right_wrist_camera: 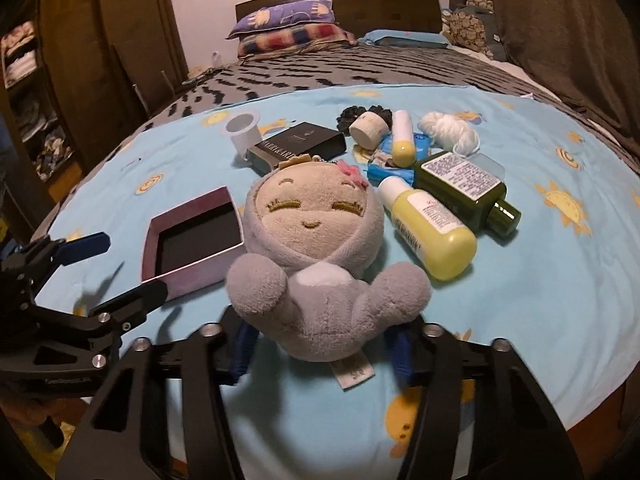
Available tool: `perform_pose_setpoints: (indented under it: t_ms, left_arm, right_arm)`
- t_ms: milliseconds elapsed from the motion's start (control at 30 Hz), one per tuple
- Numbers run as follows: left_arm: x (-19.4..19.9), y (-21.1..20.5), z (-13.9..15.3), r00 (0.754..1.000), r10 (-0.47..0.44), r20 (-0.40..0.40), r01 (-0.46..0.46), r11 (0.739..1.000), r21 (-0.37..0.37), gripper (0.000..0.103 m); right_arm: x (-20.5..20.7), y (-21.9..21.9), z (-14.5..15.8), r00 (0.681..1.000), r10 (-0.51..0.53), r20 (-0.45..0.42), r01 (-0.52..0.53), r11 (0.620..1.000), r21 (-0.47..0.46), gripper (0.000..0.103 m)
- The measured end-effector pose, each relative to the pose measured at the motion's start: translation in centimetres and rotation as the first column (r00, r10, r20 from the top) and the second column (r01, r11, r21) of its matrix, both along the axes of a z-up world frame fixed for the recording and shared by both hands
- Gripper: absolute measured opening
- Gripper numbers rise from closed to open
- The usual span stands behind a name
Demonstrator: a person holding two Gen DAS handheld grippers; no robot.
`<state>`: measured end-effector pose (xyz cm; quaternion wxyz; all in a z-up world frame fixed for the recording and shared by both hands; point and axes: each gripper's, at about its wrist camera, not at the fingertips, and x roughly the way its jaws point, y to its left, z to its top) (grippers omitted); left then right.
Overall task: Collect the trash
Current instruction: 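Grasp the grey plush doll with the right gripper while the left gripper grasps the pink box, then lower both held items past the bed edge into the floor bin and open both grippers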
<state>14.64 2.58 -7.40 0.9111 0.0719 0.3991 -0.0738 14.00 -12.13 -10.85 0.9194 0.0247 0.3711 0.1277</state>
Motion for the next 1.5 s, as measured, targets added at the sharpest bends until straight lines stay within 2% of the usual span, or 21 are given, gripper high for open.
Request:
perform_pose_setpoints:
  t_ms: [100,267,467,500,567,733,900,1067,1200,1333,1500]
  left_arm:
    - [0.9,-0.3,-0.4,0.999,-0.039,-0.009,0.039,0.999,0.007,0.092]
    - [2.7,-1.1,-1.0,0.997,-0.077,-0.021,0.078,0.997,0.016,0.095]
    - [5.0,-1.5,-1.7,0.994,-0.103,-0.044,0.102,0.994,-0.035,0.095]
    - [5.3,-1.6,-1.7,0.993,-0.108,-0.049,0.106,0.993,-0.044,0.094]
    - [5.7,-1.8,-1.7,0.991,-0.124,-0.051,0.121,0.991,-0.056,0.080]
    - [5.2,-1.7,-1.0,0.992,-0.108,-0.059,0.104,0.992,-0.074,0.079]
    - [2.2,-1.4,1.0,0.995,-0.086,-0.052,0.081,0.993,-0.090,0.079]
    - [-3.1,-1.4,3.7,0.998,-0.052,-0.025,0.048,0.989,-0.141,0.079]
    - [-7.6,-2.4,4.2,0.998,-0.059,0.006,0.059,0.986,-0.156,0.079]
    - [-11.8,-3.5,3.1,0.998,-0.068,0.010,0.069,0.977,-0.200,0.079]
    - [-15.6,-5.3,-0.6,0.994,-0.098,-0.058,0.082,0.968,-0.236,0.079]
  right_arm:
    - [0.2,-1.1,0.1,1.000,-0.018,-0.008,0.019,0.999,0.048,0.048]
    - [0.7,-1.6,0.5,0.999,-0.034,-0.014,0.035,0.998,0.052,0.048]
    - [0.8,-1.5,0.5,0.999,-0.034,-0.011,0.034,0.998,0.045,0.048]
    - [0.8,-1.5,0.5,0.999,-0.034,-0.010,0.035,0.998,0.047,0.048]
    - [0.9,-1.5,0.5,0.999,-0.035,-0.010,0.035,0.998,0.052,0.048]
    - [0.6,-1.3,1.1,1.000,-0.028,0.008,0.027,0.998,0.052,0.048]
    - [-1.7,-1.6,2.7,0.998,-0.022,0.054,0.019,0.998,0.058,0.047]
    - [-5.7,-3.1,4.6,0.995,-0.039,0.093,0.032,0.997,0.074,0.047]
    - [-9.6,-4.9,4.9,0.993,-0.064,0.102,0.057,0.996,0.068,0.047]
    - [-13.0,-7.0,4.0,0.993,-0.087,0.077,0.082,0.994,0.066,0.048]
    - [-16.2,-8.4,0.8,0.994,-0.107,0.011,0.106,0.994,0.039,0.048]
